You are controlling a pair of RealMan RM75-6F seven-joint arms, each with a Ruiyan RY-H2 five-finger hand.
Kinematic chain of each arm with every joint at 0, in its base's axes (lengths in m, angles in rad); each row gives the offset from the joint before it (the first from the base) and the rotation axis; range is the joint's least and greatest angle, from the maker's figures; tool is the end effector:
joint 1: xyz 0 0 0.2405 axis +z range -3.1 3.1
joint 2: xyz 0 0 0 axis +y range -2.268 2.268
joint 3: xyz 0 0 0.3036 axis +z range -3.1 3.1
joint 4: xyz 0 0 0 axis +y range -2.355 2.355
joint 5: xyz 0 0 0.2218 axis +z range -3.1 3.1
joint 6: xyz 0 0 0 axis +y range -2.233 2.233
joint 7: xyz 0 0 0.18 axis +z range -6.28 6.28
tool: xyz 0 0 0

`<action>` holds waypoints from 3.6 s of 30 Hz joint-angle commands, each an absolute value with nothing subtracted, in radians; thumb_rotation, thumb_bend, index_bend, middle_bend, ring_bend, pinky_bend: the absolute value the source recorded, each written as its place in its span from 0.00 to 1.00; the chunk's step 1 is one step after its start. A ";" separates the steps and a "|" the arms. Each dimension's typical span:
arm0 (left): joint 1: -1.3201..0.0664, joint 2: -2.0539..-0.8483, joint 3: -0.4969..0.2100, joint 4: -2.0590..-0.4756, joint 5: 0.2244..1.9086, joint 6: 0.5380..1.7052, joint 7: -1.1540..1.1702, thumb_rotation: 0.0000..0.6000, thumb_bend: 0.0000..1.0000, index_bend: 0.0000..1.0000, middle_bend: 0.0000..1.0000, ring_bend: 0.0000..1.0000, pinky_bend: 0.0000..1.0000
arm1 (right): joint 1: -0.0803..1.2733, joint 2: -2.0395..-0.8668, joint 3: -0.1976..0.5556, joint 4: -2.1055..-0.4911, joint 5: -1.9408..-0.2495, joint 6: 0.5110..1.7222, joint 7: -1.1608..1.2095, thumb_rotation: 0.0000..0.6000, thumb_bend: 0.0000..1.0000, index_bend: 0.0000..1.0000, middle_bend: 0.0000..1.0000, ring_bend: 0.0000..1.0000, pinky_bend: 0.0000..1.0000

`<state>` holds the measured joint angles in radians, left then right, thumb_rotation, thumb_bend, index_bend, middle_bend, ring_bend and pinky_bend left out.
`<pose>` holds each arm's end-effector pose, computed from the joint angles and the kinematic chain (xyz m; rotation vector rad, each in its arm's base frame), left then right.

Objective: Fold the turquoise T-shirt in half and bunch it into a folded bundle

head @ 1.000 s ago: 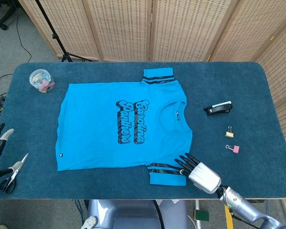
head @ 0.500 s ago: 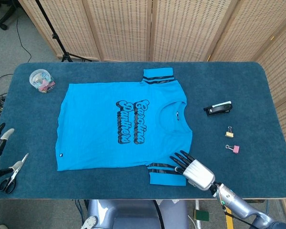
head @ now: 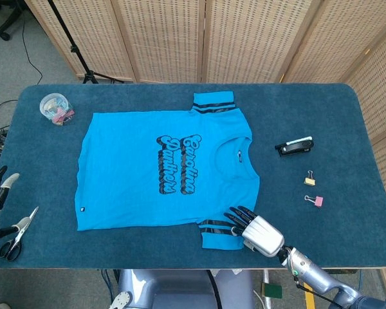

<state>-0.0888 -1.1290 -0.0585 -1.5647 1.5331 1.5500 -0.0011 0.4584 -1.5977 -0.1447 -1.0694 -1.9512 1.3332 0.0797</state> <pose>-0.3550 0.2251 0.1798 -1.3809 -0.8046 -0.9468 -0.2737 -0.2720 -0.0530 2.2432 -0.5757 1.0969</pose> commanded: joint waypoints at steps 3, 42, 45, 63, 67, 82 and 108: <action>-0.089 -1.128 -0.059 -1.565 1.531 1.549 -0.002 1.00 0.00 0.00 0.00 0.00 0.00 | 0.461 -1.618 -0.147 -1.043 -1.940 1.345 0.099 1.00 0.55 0.53 0.14 0.00 0.14; -0.164 -1.396 0.054 -1.225 1.658 1.389 -0.179 1.00 0.01 0.17 0.00 0.00 0.00 | 0.417 -1.653 -0.202 -0.882 -1.925 1.517 0.352 1.00 0.55 0.65 0.14 0.00 0.14; -0.178 -1.465 0.052 -1.159 1.648 1.359 -0.183 1.00 0.01 0.23 0.00 0.00 0.00 | 0.417 -1.654 -0.198 -0.872 -1.917 1.516 0.360 1.00 0.55 0.65 0.14 0.00 0.14; -0.216 -1.578 0.064 -1.041 1.631 1.310 -0.243 1.00 0.20 0.34 0.00 0.00 0.00 | 0.417 -1.660 -0.196 -0.854 -1.902 1.518 0.366 1.00 0.55 0.65 0.14 0.00 0.14; -0.219 -1.570 0.066 -1.047 1.629 1.312 -0.245 1.00 0.24 0.35 0.00 0.00 0.00 | 0.417 -1.661 -0.196 -0.851 -1.899 1.517 0.365 1.00 0.56 0.65 0.14 0.00 0.14; -0.236 -1.557 0.072 -1.058 1.617 1.294 -0.249 1.00 0.30 0.36 0.00 0.00 0.00 | 0.418 -1.661 -0.197 -0.849 -1.893 1.516 0.363 1.00 0.55 0.65 0.14 0.00 0.14; -0.244 -1.570 0.092 -1.048 1.611 1.272 -0.251 1.00 0.46 0.62 0.00 0.00 0.00 | 0.419 -1.659 -0.196 -0.846 -1.886 1.518 0.375 1.00 0.56 0.65 0.14 0.00 0.14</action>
<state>-0.2439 -1.5703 0.0921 -1.0484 1.6109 1.2723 -0.2505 0.4192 -1.6593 -0.1959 -0.8462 -1.8865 1.5180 0.3746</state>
